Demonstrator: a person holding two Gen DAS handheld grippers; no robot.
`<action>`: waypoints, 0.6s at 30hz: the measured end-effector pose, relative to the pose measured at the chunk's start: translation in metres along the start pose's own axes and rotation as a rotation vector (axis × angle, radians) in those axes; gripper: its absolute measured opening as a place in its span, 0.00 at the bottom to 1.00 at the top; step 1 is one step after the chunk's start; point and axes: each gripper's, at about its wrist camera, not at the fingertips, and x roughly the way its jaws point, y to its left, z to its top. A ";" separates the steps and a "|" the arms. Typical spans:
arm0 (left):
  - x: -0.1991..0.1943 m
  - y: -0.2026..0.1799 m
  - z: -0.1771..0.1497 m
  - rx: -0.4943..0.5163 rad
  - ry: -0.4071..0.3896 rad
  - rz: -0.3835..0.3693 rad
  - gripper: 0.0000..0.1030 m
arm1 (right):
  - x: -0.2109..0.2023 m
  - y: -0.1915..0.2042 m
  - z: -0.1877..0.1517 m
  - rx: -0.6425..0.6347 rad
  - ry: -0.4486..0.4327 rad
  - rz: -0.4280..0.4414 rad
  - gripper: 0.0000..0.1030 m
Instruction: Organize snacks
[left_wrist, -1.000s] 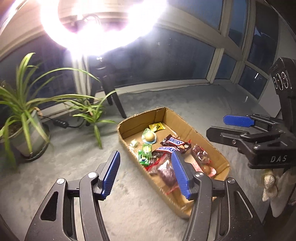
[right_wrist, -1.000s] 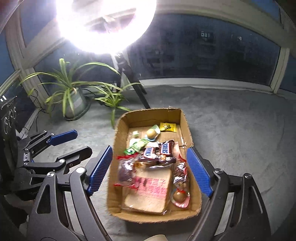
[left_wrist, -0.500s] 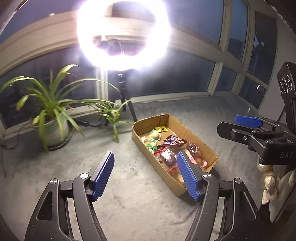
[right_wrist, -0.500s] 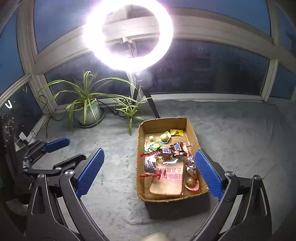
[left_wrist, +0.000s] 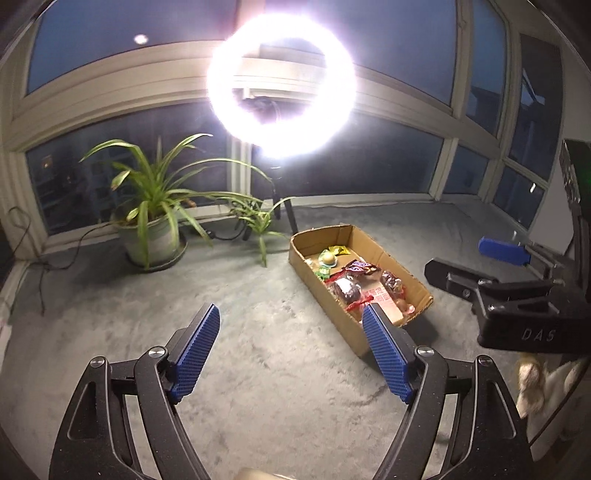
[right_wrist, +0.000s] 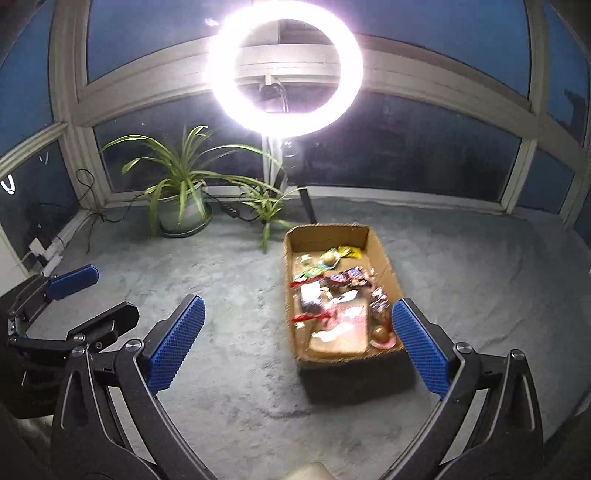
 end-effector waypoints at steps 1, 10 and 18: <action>-0.004 0.001 -0.002 -0.010 0.000 -0.002 0.78 | -0.001 0.002 -0.001 0.000 0.000 0.002 1.00; -0.018 0.002 -0.004 -0.012 -0.023 0.019 0.78 | -0.005 0.007 -0.004 -0.001 -0.005 0.020 1.00; -0.021 0.001 -0.005 -0.016 -0.030 0.019 0.78 | -0.005 0.007 -0.004 -0.002 -0.006 0.020 1.00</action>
